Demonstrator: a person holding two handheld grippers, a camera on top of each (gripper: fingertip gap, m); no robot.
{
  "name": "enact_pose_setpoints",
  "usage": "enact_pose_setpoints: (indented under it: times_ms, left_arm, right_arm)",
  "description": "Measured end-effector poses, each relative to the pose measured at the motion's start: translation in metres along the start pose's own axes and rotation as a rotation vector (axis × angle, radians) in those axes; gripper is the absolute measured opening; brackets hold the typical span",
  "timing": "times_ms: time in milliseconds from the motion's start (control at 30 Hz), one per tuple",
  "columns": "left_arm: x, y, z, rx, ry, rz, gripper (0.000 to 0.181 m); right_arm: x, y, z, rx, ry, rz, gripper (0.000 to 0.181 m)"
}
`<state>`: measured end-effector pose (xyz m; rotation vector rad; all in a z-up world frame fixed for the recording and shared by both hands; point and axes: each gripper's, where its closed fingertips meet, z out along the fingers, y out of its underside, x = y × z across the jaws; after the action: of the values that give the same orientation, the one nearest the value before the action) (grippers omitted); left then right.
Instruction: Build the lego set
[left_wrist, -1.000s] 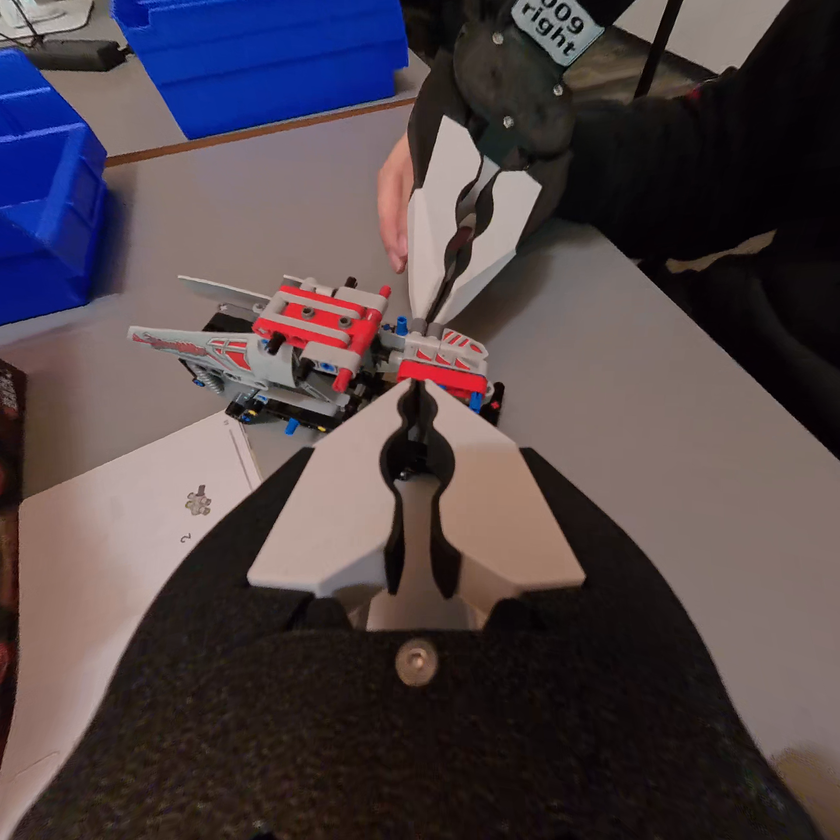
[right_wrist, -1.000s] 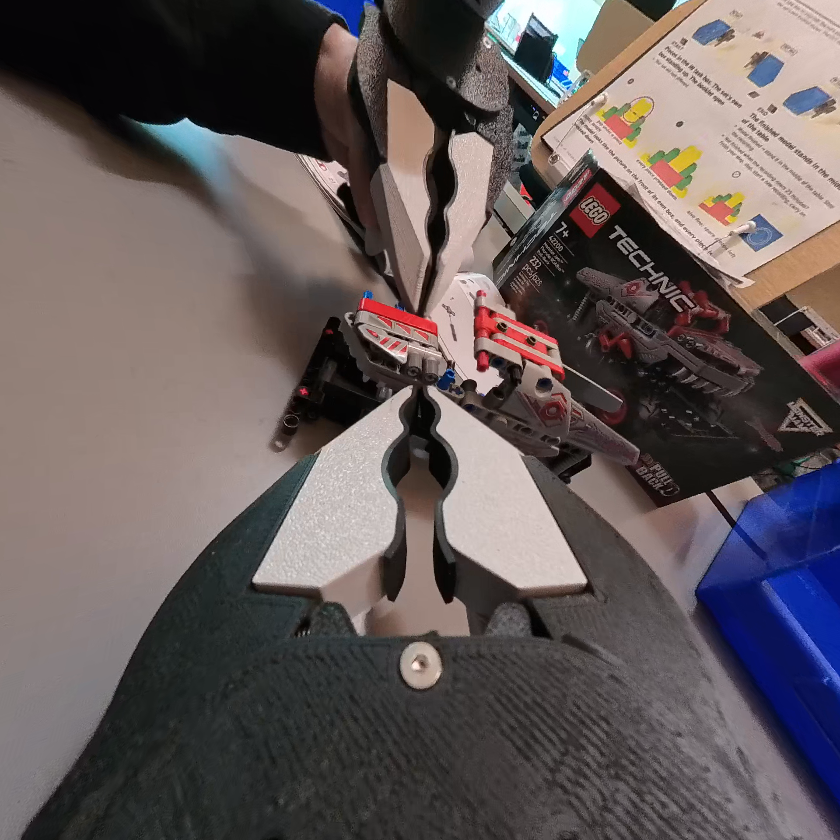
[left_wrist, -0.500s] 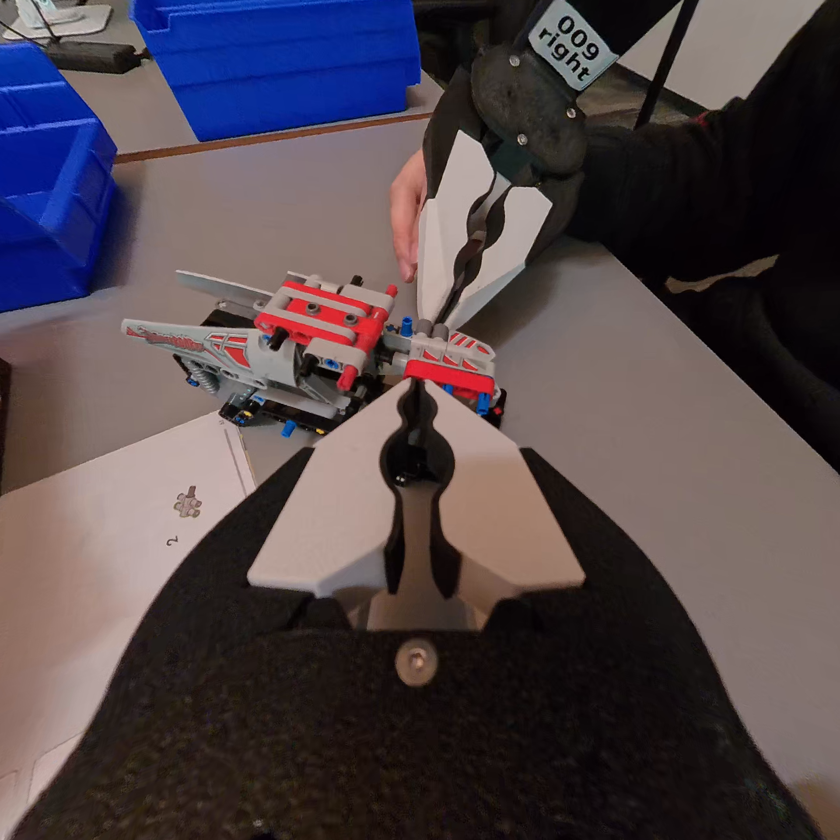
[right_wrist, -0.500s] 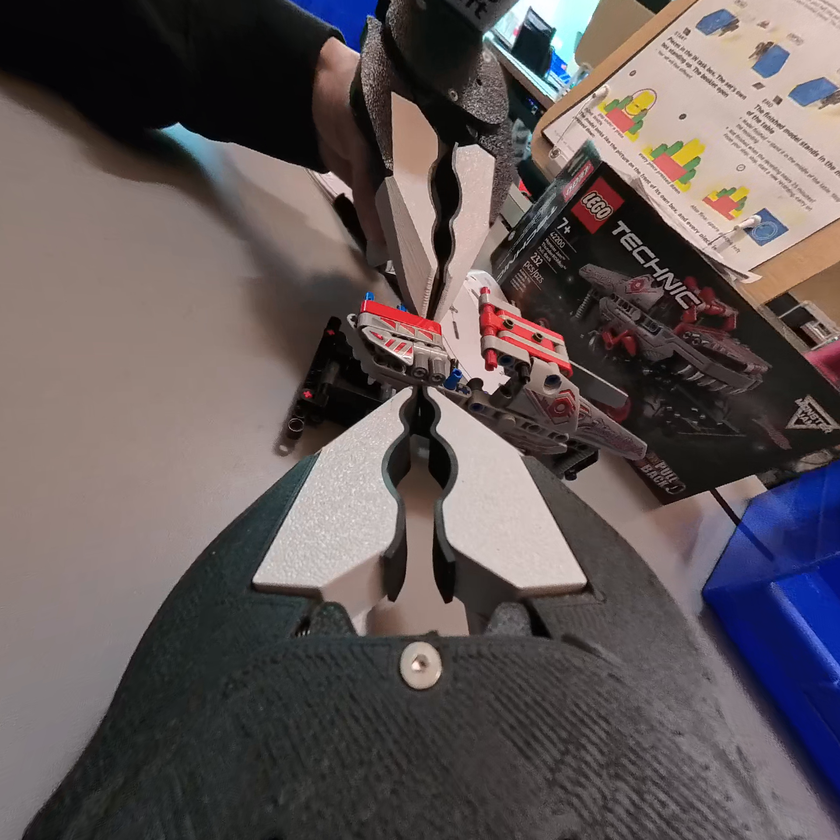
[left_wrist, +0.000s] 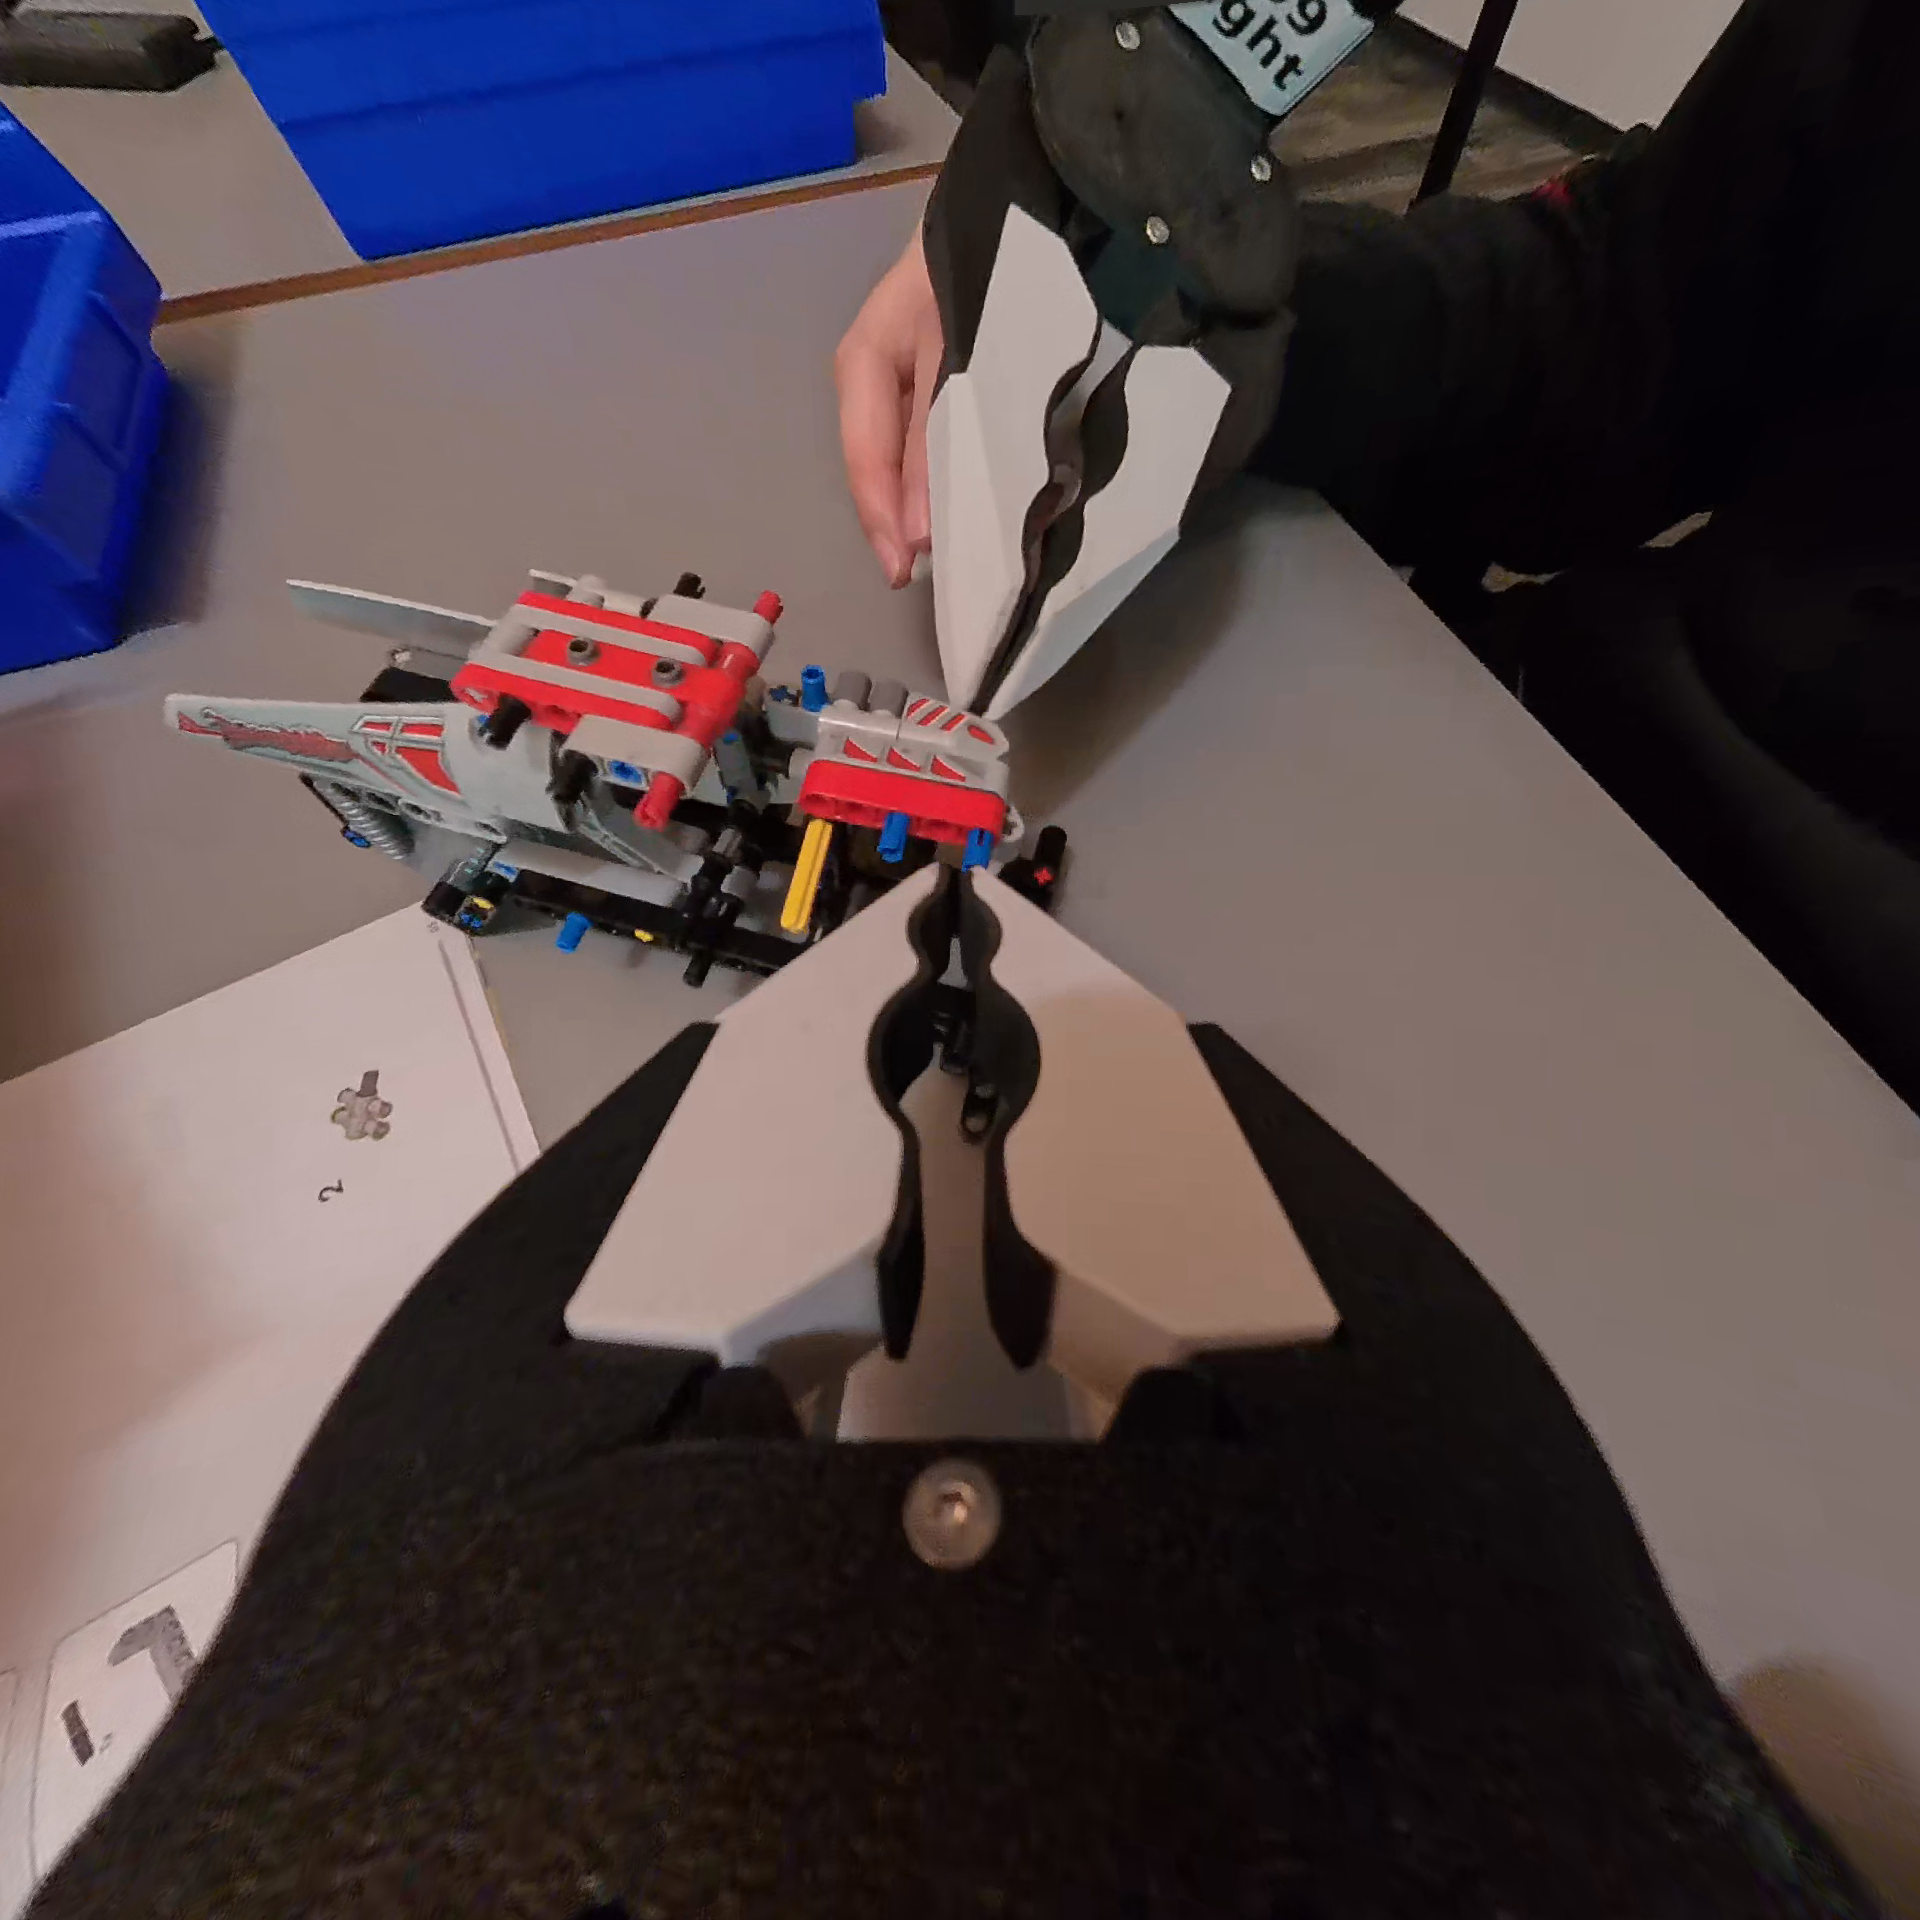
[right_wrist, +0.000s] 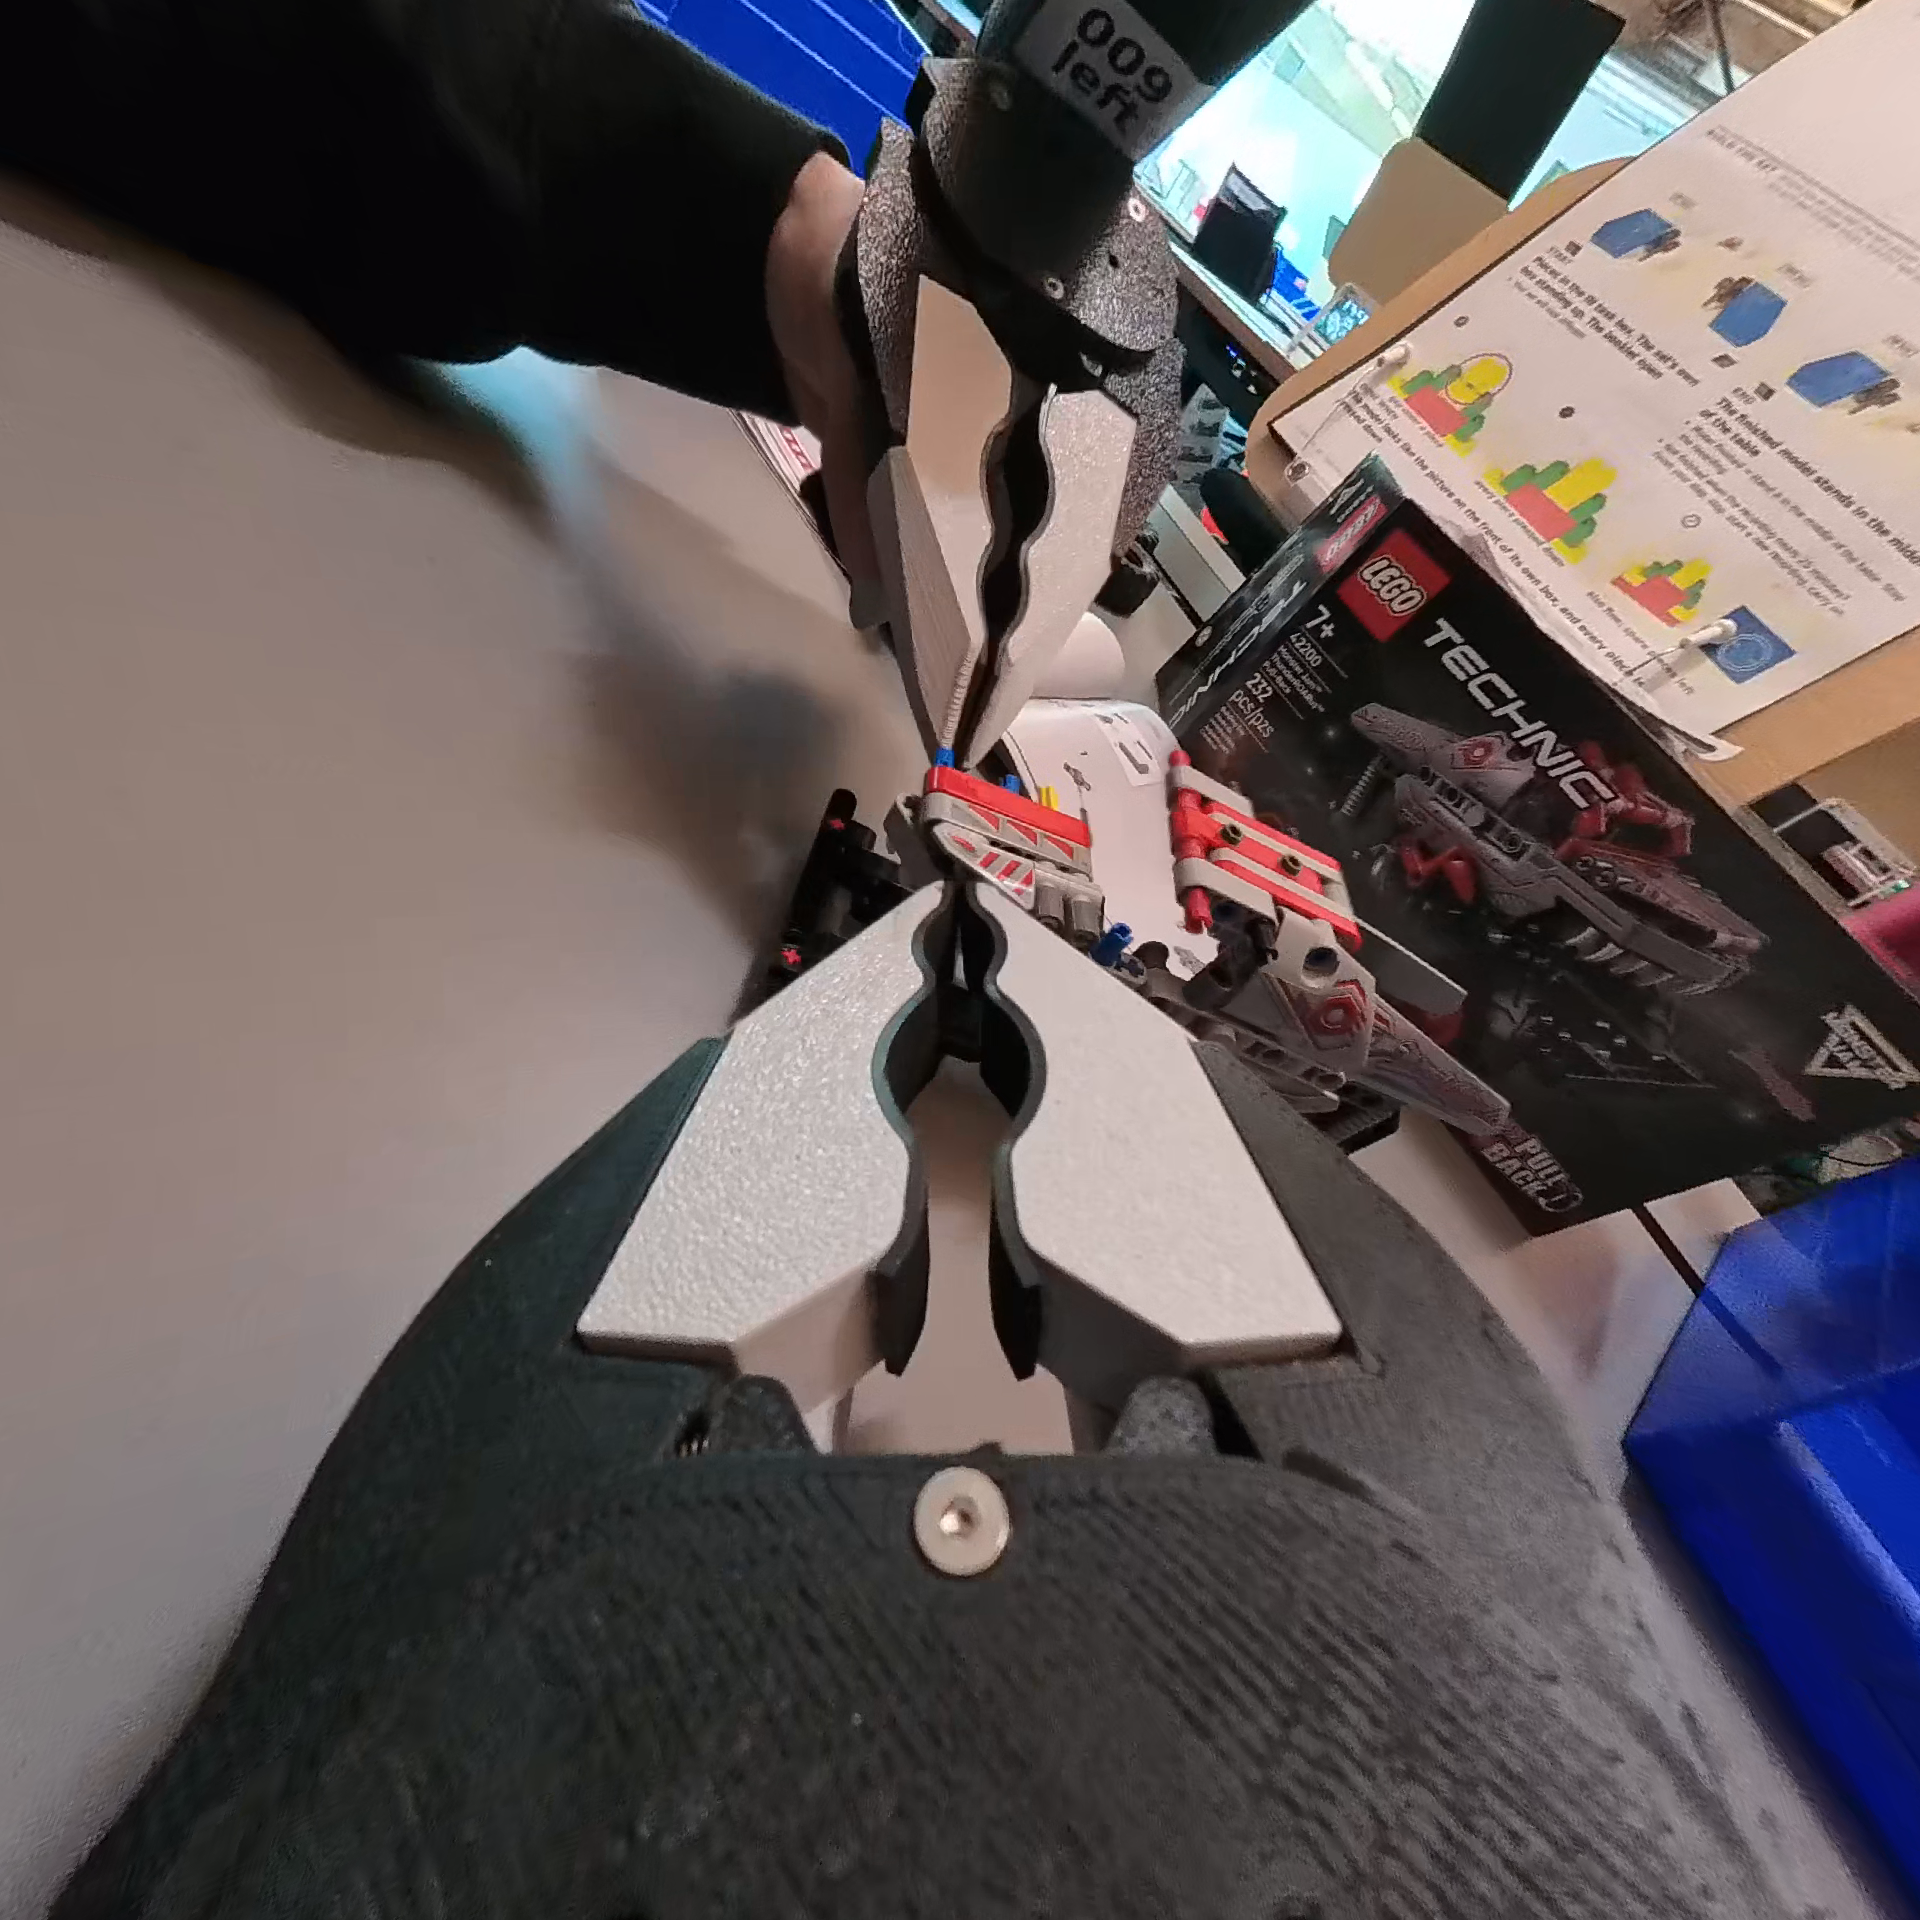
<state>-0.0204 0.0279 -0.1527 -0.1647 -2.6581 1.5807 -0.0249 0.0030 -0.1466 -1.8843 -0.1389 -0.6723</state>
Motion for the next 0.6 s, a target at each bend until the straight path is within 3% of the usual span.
enact_pose_setpoints:
  times_ms: [500,600]
  left_arm:
    - [0.004,-0.004,0.007,0.026,-0.008,0.067,0.002]
    - [0.003,-0.008,0.016,0.035,-0.022,0.084,0.002]
  right_arm:
    - [-0.003,-0.002,0.005,0.003,-0.006,-0.011,0.0]
    - [-0.019,-0.002,0.015,-0.015,-0.072,-0.041,0.0]
